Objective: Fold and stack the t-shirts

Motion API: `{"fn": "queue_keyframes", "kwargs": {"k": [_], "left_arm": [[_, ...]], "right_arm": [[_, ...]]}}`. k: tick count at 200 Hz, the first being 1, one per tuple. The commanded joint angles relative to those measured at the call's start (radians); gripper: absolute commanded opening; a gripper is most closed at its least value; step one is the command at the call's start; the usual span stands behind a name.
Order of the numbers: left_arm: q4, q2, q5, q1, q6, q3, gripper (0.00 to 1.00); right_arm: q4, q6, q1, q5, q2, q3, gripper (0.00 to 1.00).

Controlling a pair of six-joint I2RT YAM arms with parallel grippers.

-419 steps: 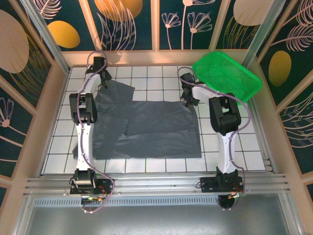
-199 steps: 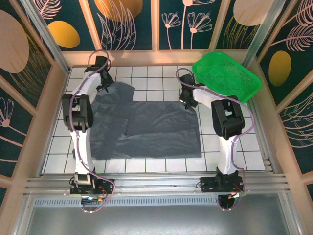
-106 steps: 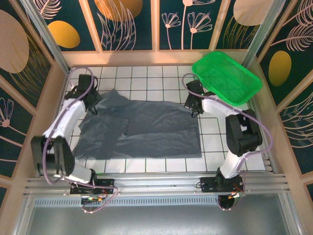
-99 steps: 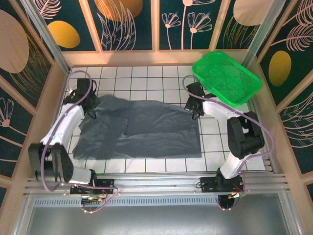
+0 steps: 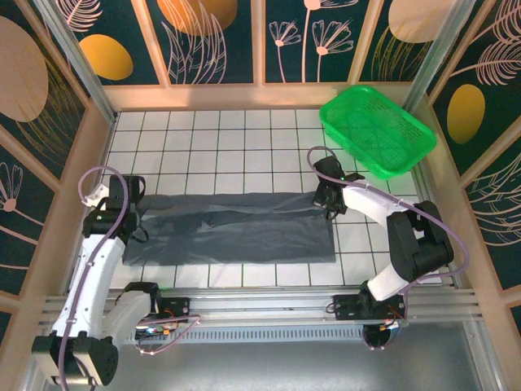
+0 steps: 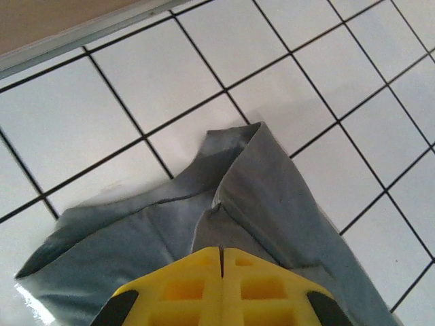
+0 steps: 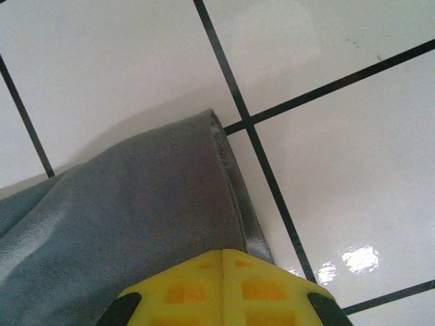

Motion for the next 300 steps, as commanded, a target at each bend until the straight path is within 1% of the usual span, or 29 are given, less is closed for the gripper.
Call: {"fn": "queue_keyframes", "kwargs": {"k": [1,62,102,182,218,282,300], "left_arm": [[-0.091,-0.014,-0.062,0.006,-0.059,0.0,0.0],[-0.144,-0.016,-0.104,0.007,-0.079,0.008,0.0],[-0.191,-0.016,-0.124,0.007,-0.113,0.001,0.0],[-0.214,-0.063,-0.042,0.007,-0.214,-0.136,0.0],[-0.199,-0.056,-0.026,0.007,-0.217,-0.161,0.0],[-0.188,-0.037,-0.041,0.007,-0.199,-0.158,0.0],[-0.185,-0.032,-0.042,0.007,-0.192,-0.16,0.0]], "right_arm": [[-0.059,0.025,0.005,0.023,-0.022,0.003,0.0],[-0.152,0.049,0.005,0.065,-0.111,0.001,0.0],[-0.183,0.077,0.008,0.036,-0.154,-0.058,0.0],[-0.194,0.117,0.021,0.0,-0.142,-0.119,0.0],[-0.237,0.12,0.025,-0.007,-0.143,-0.121,0.0],[-0.313,0.111,0.049,-0.046,-0.179,-0.118,0.0],[-0.329,0.109,0.063,-0.039,-0.184,-0.119,0.0]]}}
